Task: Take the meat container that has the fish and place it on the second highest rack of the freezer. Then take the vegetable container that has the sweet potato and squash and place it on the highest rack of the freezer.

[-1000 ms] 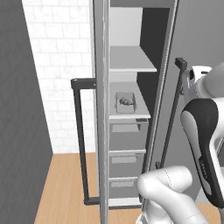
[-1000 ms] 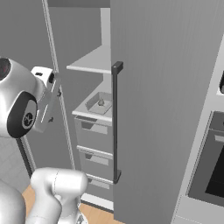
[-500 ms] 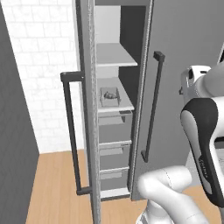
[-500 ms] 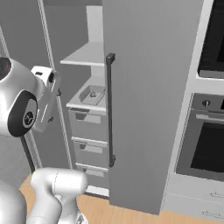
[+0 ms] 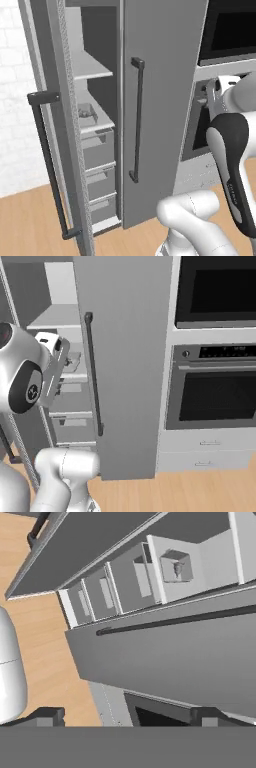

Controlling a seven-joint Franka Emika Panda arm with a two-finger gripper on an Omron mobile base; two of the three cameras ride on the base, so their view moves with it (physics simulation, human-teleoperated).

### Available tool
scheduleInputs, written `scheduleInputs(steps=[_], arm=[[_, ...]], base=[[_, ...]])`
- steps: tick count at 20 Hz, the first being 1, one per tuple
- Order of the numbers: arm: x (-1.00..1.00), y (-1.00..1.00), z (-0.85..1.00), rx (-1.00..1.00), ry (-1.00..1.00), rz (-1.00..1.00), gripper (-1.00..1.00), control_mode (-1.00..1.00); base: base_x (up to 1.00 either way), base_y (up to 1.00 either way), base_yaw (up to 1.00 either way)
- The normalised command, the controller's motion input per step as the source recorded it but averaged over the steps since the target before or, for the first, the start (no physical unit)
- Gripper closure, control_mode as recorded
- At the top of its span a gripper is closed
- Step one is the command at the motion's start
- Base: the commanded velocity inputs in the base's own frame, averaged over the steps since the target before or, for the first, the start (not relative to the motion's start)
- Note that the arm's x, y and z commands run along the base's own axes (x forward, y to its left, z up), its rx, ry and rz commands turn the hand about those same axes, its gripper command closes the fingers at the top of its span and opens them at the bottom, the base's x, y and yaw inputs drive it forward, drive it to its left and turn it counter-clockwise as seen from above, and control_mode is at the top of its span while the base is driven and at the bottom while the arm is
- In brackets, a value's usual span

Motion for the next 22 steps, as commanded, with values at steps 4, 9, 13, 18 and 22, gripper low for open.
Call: scheduleInputs(steps=[4, 9, 13, 18, 22], arm=[[0.0, 0.0, 0.0, 0.0, 0.0, 0.0, -1.0, 1.0], [0.0, 0.0, 0.0, 0.0, 0.0, 0.0, -1.0, 1.0], [0.0, 0.0, 0.0, 0.0, 0.0, 0.0, -1.0, 1.0], [0.0, 0.0, 0.0, 0.0, 0.0, 0.0, -1.0, 1.0], [0.0, 0.0, 0.0, 0.0, 0.0, 0.0, -1.0, 1.0]], base=[[-0.12, 0.0, -0.54], [-0.03, 0.0, -0.51], [-0.03, -0.02, -0.51], [-0.04, -0.1, -0.53], [-0.05, 0.0, -0.48]])
